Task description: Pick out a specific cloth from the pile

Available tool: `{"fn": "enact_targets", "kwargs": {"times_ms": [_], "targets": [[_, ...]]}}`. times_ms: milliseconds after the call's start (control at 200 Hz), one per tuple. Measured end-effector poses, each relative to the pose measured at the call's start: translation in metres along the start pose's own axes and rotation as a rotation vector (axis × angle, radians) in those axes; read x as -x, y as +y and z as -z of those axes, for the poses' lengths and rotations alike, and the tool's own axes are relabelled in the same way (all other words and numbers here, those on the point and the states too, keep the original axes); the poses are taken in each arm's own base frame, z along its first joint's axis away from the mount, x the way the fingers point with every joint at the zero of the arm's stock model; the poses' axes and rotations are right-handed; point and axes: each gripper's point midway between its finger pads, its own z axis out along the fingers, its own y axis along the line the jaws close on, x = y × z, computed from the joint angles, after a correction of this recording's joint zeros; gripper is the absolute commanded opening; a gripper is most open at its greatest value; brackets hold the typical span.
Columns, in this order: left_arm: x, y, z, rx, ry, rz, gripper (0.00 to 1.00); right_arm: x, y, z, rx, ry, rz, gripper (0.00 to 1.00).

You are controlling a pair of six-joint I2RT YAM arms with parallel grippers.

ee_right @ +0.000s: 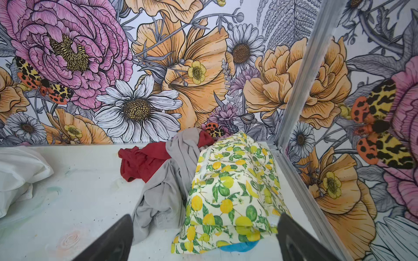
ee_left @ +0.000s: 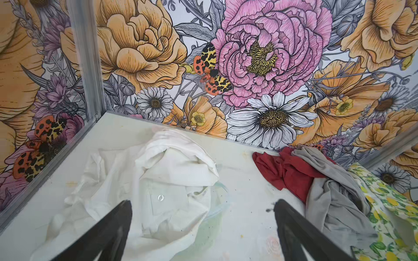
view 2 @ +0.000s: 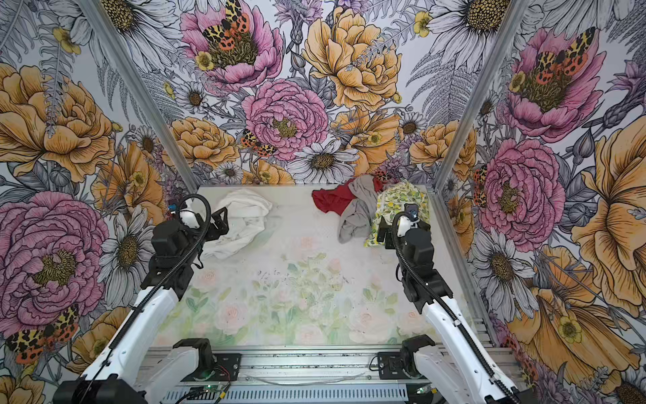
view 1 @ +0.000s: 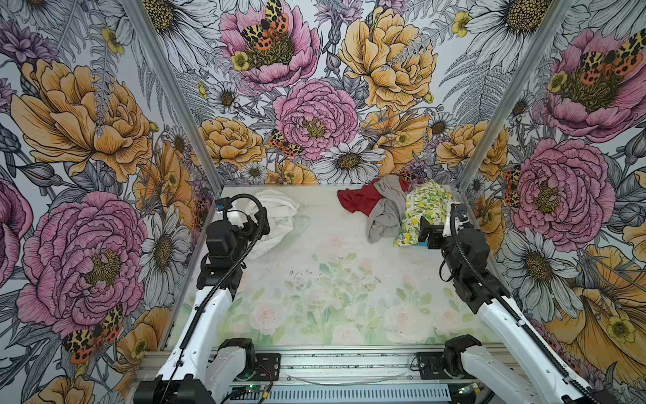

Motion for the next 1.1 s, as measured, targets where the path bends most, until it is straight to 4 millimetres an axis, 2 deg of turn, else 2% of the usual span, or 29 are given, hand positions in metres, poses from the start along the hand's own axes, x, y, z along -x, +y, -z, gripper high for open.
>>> {"fn": "enact_targets", "kwargs": {"times_ms": [50, 230, 300, 425, 530, 755, 966, 1101], "targets": [[-0.009, 0.006, -0.003, 0.021, 0.001, -0.003, 0.99, -0.009, -0.004, -0.003, -0.020, 0.004, 0.003, 0.99], [-0.070, 0.035, -0.020, 0.127, 0.085, -0.034, 0.99, -0.043, -0.017, -0.015, -0.088, 0.033, 0.027, 1.00], [-0.083, 0.044, -0.025, 0.167, 0.116, -0.055, 0.99, -0.059, -0.022, -0.018, -0.107, 0.045, 0.035, 0.99], [-0.083, 0.051, -0.028, 0.218, 0.102, -0.093, 0.99, -0.088, -0.030, -0.022, -0.137, 0.073, 0.043, 1.00], [-0.083, 0.049, -0.031, 0.226, 0.087, -0.127, 0.99, -0.102, -0.037, -0.025, -0.156, 0.080, 0.042, 1.00], [-0.101, 0.042, -0.037, 0.213, 0.100, -0.181, 0.99, -0.106, -0.051, -0.033, -0.187, 0.037, 0.019, 0.99], [-0.100, 0.049, -0.038, 0.240, 0.064, -0.184, 0.99, -0.114, -0.061, -0.038, -0.203, 0.023, 0.005, 0.99], [-0.105, 0.063, -0.042, 0.275, 0.074, -0.180, 0.99, -0.123, -0.063, -0.043, -0.208, 0.029, 0.002, 0.99]]}}
